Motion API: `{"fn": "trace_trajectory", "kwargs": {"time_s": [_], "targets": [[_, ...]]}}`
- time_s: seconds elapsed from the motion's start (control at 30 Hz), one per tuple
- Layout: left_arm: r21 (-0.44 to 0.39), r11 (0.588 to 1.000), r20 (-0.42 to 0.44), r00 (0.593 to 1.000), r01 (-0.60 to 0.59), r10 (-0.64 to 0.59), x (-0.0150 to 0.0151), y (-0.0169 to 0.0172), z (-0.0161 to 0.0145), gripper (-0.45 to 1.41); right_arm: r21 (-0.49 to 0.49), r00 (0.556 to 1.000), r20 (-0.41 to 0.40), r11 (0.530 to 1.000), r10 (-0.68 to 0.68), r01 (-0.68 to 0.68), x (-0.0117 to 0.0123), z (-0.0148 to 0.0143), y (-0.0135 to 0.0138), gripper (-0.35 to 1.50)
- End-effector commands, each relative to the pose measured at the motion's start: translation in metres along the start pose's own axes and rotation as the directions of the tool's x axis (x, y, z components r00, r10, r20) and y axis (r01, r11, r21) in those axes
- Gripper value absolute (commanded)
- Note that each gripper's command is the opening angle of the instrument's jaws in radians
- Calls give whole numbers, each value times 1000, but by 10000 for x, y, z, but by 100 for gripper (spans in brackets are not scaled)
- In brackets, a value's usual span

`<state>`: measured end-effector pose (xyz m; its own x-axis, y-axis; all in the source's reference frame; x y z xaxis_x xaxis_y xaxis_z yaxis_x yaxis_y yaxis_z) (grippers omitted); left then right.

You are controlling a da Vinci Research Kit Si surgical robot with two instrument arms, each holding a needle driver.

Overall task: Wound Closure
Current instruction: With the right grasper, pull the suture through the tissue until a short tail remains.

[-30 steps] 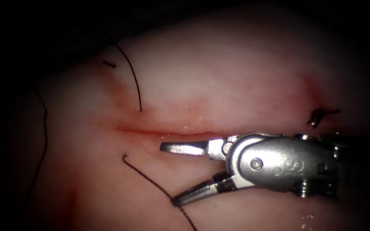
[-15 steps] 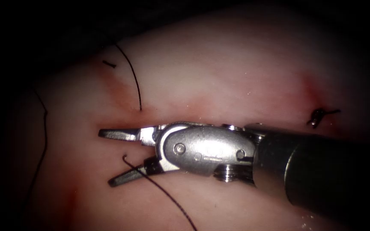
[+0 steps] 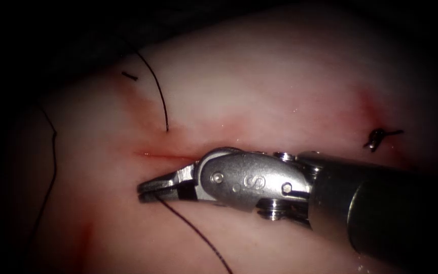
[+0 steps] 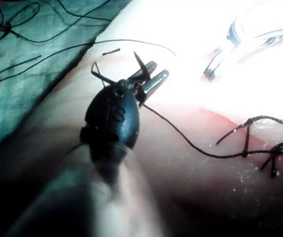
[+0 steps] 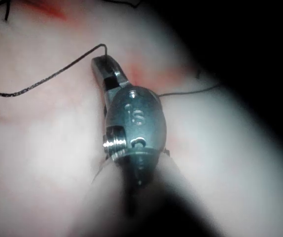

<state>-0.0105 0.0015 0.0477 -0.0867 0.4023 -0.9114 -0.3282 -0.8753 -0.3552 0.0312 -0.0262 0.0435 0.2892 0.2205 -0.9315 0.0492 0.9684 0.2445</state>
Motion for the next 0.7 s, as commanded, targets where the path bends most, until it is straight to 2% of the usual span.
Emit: {"fn": "trace_trajectory", "kwargs": {"time_s": [0.03, 0.47, 0.7], "targets": [[-2, 1000, 0, 1000, -4, 4, 0, -7, 7, -45, 8, 1000, -7, 1000, -6, 6, 9, 2, -3, -35], [-1, 1000, 4, 1000, 1, -1, -1, -6, 10, -45, 91, 996, -56, 993, -74, 79, 76, -41, -104, -35], [-2, 1000, 7, 1000, 0, 0, -1, -5, 11, -45, 165, 993, -51, 979, -111, 118, 95, -63, -150, -35]]}}
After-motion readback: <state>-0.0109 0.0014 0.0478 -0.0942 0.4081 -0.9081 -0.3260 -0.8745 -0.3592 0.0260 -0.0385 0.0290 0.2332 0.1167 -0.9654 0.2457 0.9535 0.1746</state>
